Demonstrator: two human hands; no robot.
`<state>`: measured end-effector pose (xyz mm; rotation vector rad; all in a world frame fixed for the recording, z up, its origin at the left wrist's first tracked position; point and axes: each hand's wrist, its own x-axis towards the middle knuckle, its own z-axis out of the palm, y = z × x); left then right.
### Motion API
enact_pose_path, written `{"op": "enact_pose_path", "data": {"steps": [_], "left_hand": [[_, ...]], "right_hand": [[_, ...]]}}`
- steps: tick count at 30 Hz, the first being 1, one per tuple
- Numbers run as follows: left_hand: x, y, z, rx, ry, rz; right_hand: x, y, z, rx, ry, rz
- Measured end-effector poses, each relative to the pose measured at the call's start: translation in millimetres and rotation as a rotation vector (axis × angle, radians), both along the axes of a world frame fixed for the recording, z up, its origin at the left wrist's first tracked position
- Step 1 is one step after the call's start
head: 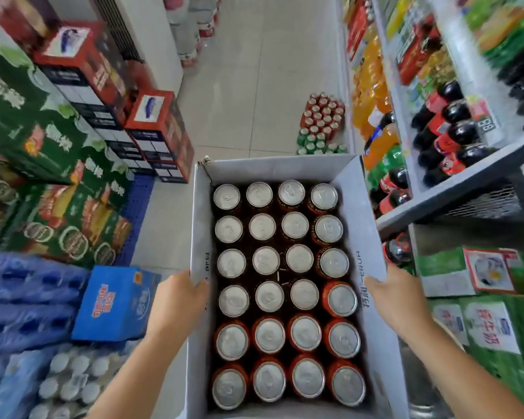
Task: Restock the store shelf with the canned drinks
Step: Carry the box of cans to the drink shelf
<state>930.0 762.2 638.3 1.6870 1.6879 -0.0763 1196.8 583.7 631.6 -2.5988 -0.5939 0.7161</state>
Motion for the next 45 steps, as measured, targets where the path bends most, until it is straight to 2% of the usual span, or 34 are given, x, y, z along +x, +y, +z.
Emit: {"op": "enact_pose_path", "data": {"steps": [4, 8, 13, 16, 22, 30, 38, 43, 45], "left_hand": [[84.2, 94.4, -10.5, 0.005, 0.046, -0.053], [158.8, 190.9, -9.7, 0.049, 0.028, 0.016], [221.3, 315.2, -3.1, 0.083, 0.05, 0.018], [255.3, 396.5, -10.4, 0.044, 0.064, 0.011], [341.0, 586.3, -29.0, 0.063, 0.043, -0.132], [475.3, 779.4, -22.9, 0.138, 0.079, -0.3], [624.3, 925.3, -27.2, 0.024, 0.033, -0.158], [708.8, 1015.4, -22.5, -0.024, -0.034, -0.085], [742.5, 1055.6, -28.2, -0.025, -0.025, -0.119]], "right_hand": [[77.6, 91.3, -16.4, -0.033, 0.023, 0.014], [155.8, 207.7, -17.9, -0.013, -0.015, 0.062], [218.5, 331.4, -14.3, 0.029, 0.001, 0.002], [251.1, 411.6, -23.0, -0.019, 0.006, 0.017], [316.0, 568.8, -32.0, -0.013, 0.037, -0.107], [428.8, 730.2, -33.2, -0.052, 0.044, -0.202], [598.2, 902.5, -40.5, -0.035, 0.047, -0.122], [689.5, 997.8, -35.4, -0.058, -0.025, -0.096], [717.2, 1034.8, -37.3, -0.053, -0.011, -0.107]]}}
